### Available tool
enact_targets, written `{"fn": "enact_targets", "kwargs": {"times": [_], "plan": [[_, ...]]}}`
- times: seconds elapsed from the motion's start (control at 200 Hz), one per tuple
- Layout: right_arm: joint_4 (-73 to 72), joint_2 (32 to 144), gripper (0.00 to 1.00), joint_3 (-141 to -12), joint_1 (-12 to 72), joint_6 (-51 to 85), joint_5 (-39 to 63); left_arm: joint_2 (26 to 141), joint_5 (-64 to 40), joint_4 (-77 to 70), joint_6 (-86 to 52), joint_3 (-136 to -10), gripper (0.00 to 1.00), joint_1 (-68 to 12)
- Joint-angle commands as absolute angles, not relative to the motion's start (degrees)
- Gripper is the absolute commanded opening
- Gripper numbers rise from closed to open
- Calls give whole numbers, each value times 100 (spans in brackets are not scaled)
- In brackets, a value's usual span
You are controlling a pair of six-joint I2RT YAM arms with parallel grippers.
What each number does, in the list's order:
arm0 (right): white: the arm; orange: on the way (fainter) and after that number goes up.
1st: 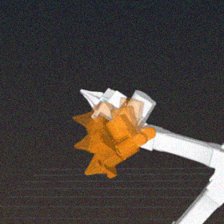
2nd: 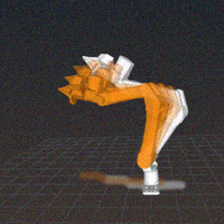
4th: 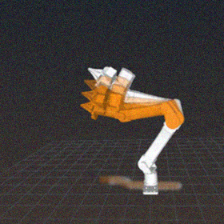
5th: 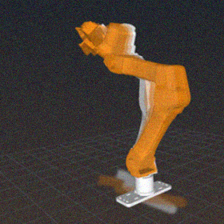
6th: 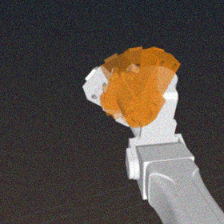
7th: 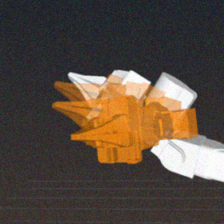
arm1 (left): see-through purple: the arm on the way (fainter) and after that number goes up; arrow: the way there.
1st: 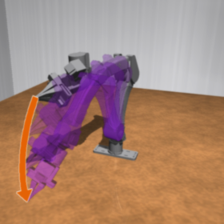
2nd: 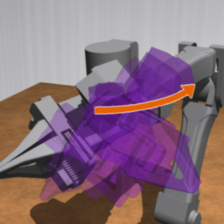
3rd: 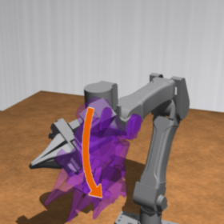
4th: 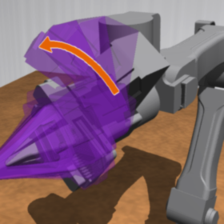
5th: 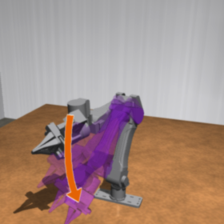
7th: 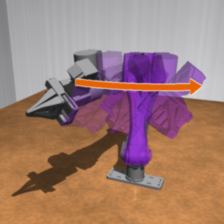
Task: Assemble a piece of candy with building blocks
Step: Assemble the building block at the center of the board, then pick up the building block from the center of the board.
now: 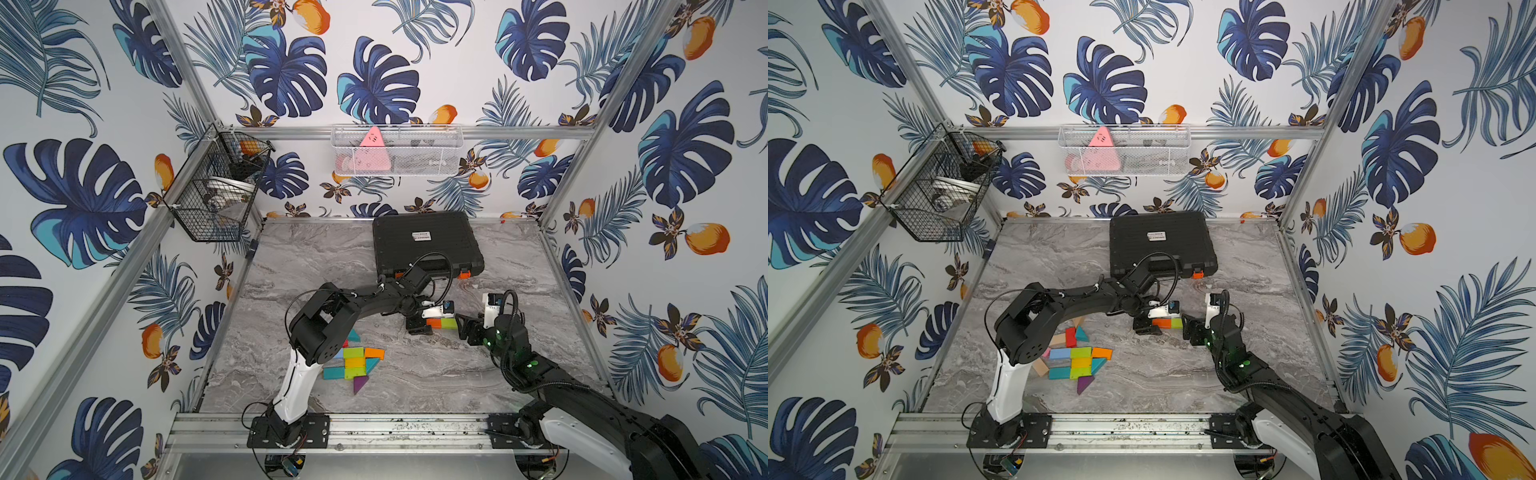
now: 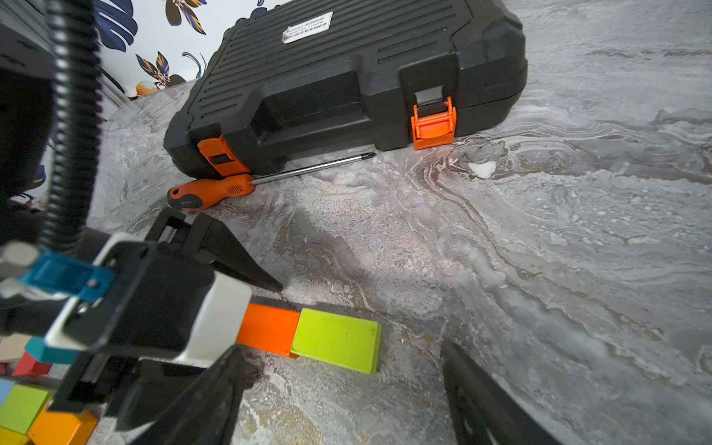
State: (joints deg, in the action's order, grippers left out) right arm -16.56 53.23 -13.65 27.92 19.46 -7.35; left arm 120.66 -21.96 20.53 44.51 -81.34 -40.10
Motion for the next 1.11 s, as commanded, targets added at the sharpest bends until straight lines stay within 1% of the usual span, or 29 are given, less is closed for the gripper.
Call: {"fn": "enact_targets", "kwargs": {"times": [0.0,0.265,0.39,0.485,0.56,0.646,0.736,0.871,1.021,1.101], "plan": [[-1871,5318,82,-1397,2788,1936,-739,11962,-2065,2203,4439,-8084,71,-4002],[-1867,5315,82,-1386,2788,1941,-748,11525,-2083,2093,4353,-7951,73,-3880],[-1847,5300,82,-1395,2789,1945,-787,11072,-1896,2011,4069,-7846,73,-3708],[-1811,5250,82,-1397,2791,1916,-740,10490,-1635,1850,3639,-7612,72,-3605],[-1694,5209,80,-1506,2795,1788,-506,9909,-1373,1805,3173,-7410,72,-3495],[-1599,5208,75,-1701,2819,1640,158,9106,-1268,1642,2521,-7005,72,-3330],[-1505,5444,74,-2057,2956,1428,709,8165,-989,1464,1872,-6475,72,-3240],[-805,6162,73,-2867,3482,988,1121,6887,-525,1663,1027,-5729,72,-3199],[-391,7164,72,-3578,4206,394,1684,5535,-70,2002,205,-4917,71,-3160],[110,7683,71,-3995,4643,-81,1562,4883,131,2140,-104,-4576,71,-3162]]}}
